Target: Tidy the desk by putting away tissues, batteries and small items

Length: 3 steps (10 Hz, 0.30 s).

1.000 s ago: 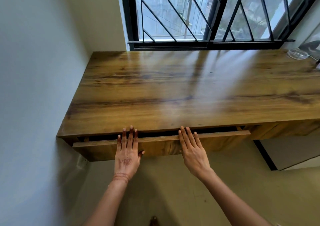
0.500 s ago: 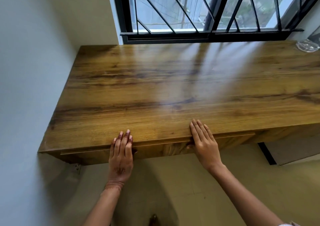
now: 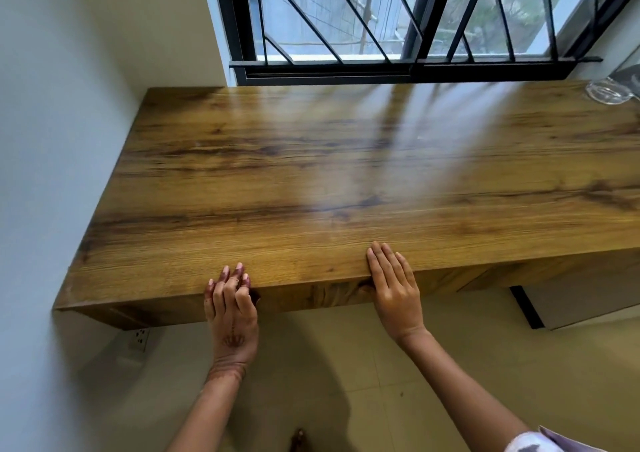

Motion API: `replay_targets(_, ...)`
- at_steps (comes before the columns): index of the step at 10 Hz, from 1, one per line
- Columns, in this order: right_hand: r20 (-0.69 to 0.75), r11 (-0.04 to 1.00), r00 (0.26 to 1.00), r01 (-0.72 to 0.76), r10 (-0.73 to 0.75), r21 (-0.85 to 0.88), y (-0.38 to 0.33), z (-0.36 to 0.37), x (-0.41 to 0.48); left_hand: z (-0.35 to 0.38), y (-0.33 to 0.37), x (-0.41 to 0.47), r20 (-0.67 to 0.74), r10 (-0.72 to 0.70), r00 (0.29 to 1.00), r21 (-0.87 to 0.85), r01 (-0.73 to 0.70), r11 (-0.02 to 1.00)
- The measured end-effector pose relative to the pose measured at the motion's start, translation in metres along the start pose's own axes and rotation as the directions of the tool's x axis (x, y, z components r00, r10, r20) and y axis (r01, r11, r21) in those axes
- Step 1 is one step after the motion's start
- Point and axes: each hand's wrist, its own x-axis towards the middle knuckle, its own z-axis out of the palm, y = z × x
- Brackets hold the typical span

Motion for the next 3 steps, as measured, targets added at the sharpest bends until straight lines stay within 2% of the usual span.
replay_targets(1,0.070,1.000,0.998,-0.010,0.009,0.020,0.002,-0.004,0.000,-0.009,0.009,0.002,0.123,-0.046,0.991,0.005,0.045,0.999)
replay_targets(2,0.073,0.996,0.997,-0.009,0.002,0.090,0.008,-0.004,-0.002,-0.014,0.027,0.012,0.214,0.015,0.977,-0.033,-0.008,0.999)
replay_targets(3,0.103,0.982,0.992,-0.084,0.067,0.167,0.016,-0.014,0.004,-0.014,0.057,0.028,0.250,0.072,0.966,-0.108,-0.047,0.993)
